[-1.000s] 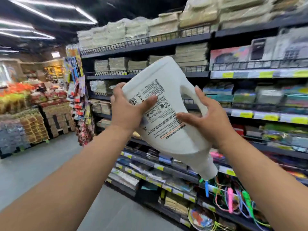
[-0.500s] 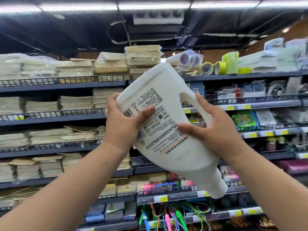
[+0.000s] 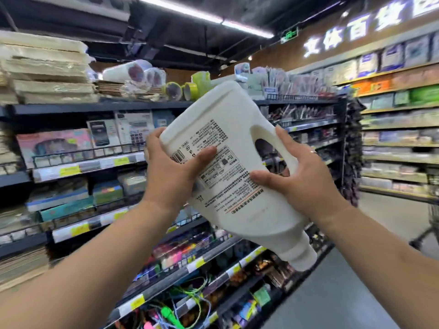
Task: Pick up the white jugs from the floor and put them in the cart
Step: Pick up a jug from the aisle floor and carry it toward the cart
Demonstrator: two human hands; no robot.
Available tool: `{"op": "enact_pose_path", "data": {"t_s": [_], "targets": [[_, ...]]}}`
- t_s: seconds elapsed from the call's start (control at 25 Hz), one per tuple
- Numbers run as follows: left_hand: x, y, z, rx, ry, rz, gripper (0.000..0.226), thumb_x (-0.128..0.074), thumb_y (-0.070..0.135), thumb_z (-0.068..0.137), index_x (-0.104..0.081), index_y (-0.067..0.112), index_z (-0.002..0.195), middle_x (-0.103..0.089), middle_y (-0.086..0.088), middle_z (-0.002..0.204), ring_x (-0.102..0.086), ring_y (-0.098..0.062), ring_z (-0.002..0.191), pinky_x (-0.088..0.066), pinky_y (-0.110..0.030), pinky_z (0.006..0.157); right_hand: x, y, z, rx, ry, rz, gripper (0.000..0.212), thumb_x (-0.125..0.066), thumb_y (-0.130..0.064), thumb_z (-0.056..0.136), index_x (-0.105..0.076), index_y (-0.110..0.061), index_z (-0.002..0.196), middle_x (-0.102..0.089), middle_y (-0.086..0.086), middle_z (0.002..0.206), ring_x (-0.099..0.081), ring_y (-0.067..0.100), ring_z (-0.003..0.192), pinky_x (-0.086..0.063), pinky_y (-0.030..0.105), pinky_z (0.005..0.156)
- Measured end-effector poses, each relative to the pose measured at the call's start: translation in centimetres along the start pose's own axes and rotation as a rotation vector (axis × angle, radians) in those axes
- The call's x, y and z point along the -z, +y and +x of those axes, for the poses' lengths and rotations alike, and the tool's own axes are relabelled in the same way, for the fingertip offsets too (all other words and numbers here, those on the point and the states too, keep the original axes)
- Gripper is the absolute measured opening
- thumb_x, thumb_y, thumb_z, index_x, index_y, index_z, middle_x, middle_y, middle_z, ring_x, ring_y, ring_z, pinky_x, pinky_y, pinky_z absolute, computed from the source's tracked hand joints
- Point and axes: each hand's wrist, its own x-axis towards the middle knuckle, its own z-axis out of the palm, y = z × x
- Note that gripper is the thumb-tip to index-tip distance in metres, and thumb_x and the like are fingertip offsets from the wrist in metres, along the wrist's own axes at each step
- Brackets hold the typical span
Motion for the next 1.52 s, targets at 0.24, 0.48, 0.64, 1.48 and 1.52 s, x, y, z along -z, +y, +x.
{"op": "enact_pose_path", "data": {"t_s": [0.24,0.48,0.64,1.48,1.52], "targets": [[-13.5,-3.2,0.7,0.019,-0.132,-0.146,0.092,-0.089,0.061,0.047,-0.036,0.04,0.119,-0.055,-0.012,0.129,-0.065,-0.025,0.109,-0.059,-0.048,0.084,8.9,6.9,0.8,-0.084,0.123,-0.171,0.112,-0.067,-0.085,0.044,-0.026,-0.053,0.143,-0.05,-0.013,0.11,-0.057,0.011,0.089,-0.046,0.026,0.071],[-30.7,-6.2,1.2,0.027,-0.247,-0.285,0.086,-0.088,0.062,0.047,-0.036,0.052,0.114,-0.05,-0.011,0.131,-0.061,-0.023,0.113,-0.058,-0.044,0.088,19.4,16.4,3.6,-0.138,0.227,-0.281,0.104,-0.072,-0.082,0.043,-0.023,-0.066,0.132,-0.046,-0.007,0.118,-0.056,0.019,0.095,-0.052,0.044,0.085],[-40.5,-8.6,2.1,0.064,-0.302,-0.381,0.086,-0.09,0.054,0.049,-0.036,0.045,0.116,-0.052,-0.011,0.129,-0.064,-0.023,0.11,-0.061,-0.043,0.082,25.0,22.4,5.6,-0.153,0.273,-0.312,0.1,-0.073,-0.082,0.04,-0.025,-0.07,0.127,-0.047,-0.007,0.127,-0.056,0.017,0.093,-0.049,0.036,0.08],[-91.9,-27.7,17.5,0.119,-0.703,-0.742,0.088,-0.088,0.032,0.062,-0.033,0.026,0.131,-0.062,-0.001,0.116,-0.068,-0.009,0.097,-0.059,-0.024,0.072,43.6,58.8,27.4,-0.333,0.6,-0.648,0.109,-0.081,-0.069,0.047,-0.032,-0.048,0.142,-0.045,-0.008,0.119,-0.051,-0.003,0.097,-0.04,0.012,0.075],[-94.3,-28.3,17.7,0.121,-0.708,-0.748,0.09,-0.087,0.032,0.061,-0.033,0.025,0.133,-0.062,-0.001,0.116,-0.068,-0.007,0.096,-0.058,-0.022,0.07,44.7,60.4,28.1,-0.337,0.606,-0.648,0.107,-0.081,-0.065,0.049,-0.031,-0.048,0.142,-0.045,-0.008,0.118,-0.051,-0.008,0.086,-0.04,0.008,0.068]]}}
